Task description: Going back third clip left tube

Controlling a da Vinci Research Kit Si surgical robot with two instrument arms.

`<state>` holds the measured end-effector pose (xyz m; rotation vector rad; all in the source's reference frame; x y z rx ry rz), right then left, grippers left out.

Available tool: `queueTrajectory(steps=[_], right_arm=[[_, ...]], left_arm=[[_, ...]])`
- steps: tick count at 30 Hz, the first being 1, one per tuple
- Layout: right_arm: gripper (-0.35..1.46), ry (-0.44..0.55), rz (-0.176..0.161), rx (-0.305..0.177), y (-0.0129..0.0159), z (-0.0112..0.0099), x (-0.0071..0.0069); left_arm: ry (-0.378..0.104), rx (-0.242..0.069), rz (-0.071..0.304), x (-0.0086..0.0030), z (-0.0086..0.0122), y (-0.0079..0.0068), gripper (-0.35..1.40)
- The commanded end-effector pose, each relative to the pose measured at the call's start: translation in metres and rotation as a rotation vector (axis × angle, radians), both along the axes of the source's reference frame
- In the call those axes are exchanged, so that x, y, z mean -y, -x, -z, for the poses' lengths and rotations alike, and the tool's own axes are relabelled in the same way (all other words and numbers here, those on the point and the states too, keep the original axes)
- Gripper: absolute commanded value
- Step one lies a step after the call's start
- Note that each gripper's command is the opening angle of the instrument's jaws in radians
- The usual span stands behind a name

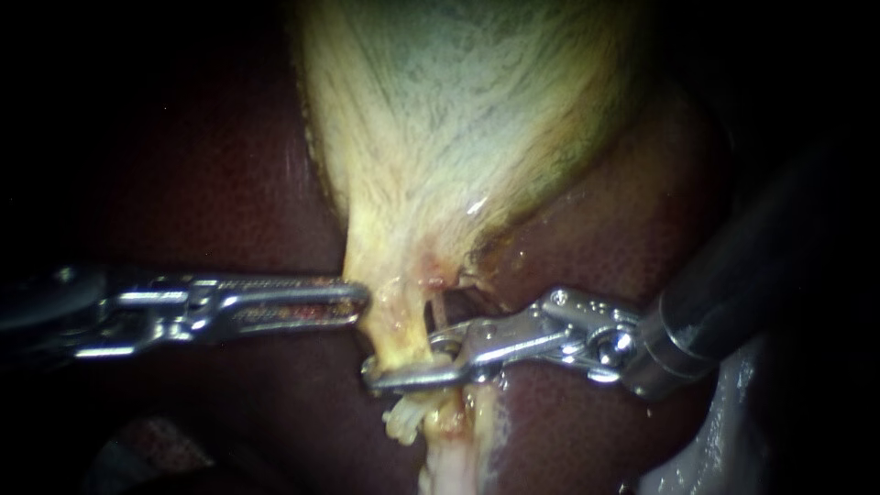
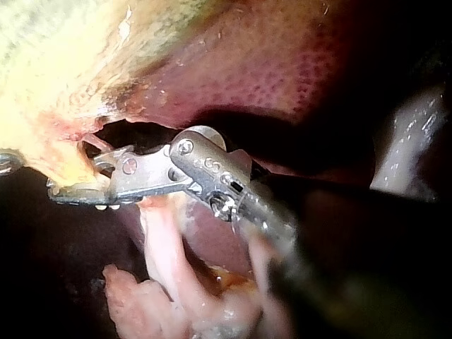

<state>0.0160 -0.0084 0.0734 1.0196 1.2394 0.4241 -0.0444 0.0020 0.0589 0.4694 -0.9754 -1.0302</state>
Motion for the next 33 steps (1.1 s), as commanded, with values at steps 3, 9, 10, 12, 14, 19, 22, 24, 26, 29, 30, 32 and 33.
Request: queueTrajectory(steps=[3, 9, 10, 12, 14, 19, 22, 24, 26, 29, 30, 32, 33], right_arm=[[-0.35, -0.006, 0.0, 0.002, 0.0, 0.0, 0.0], [-0.12, -0.005, 0.0, 0.002, -0.0002, 0.0, 0.0002], [0.03, -0.005, 0.0, 0.002, -0.0003, 0.0, 0.0002], [0.27, -0.006, -0.002, 0.001, -0.0005, 0.0, 0.0002], [0.41, 0.014, -0.006, -0.013, -0.0007, 0.0, 0.0002], [0.53, 0.119, -0.019, -0.051, -0.0007, -0.0001, 0.0], [0.56, 0.155, -0.031, -0.057, -0.0005, -0.0003, -0.0001], [0.58, 0.168, -0.039, -0.056, -0.0005, -0.0004, -0.0002], [0.58, 0.175, -0.044, -0.056, -0.0002, -0.0005, -0.0003], [0.58, 0.181, -0.044, -0.059, 0.0007, -0.0006, -0.0003], [0.58, 0.18, -0.043, -0.059, 0.001, -0.0006, -0.0003], [0.58, 0.183, -0.053, -0.053, 0.0019, -0.0006, -0.0004], [0.58, 0.183, -0.054, -0.053, 0.0023, -0.0006, -0.0005]], left_arm=[[0.0, 0.0, 0.0, 0.0, 0.0, 0.0, -0.35], [0.0, 0.0, 0.0, 0.0, 0.0, -0.0001, -0.35], [0.0, 0.0, 0.0, 0.0, 0.0, -0.0001, -0.35], [0.0, 0.0, 0.0, 0.0, 0.0, -0.0001, -0.35], [0.0, 0.0, 0.0, 0.0, 0.0, -0.0001, -0.35], [0.0, 0.0, -0.001, 0.0001, 0.0001, -0.0002, -0.35], [0.0, 0.0, -0.001, 0.0001, 0.0001, -0.0002, -0.35], [0.0, 0.0, -0.001, 0.0001, 0.0001, -0.0002, -0.35], [0.0, 0.0, -0.001, 0.0001, 0.0001, -0.0002, -0.35], [0.0, 0.0, -0.001, 0.0001, 0.0001, -0.0003, -0.35], [0.0, 0.001, -0.001, 0.0001, 0.0001, -0.0003, -0.35], [0.001, -0.001, 0.001, 0.0001, 0.0001, -0.0003, -0.35], [0.001, -0.001, 0.001, 0.0001, 0.0001, -0.0003, -0.35]])
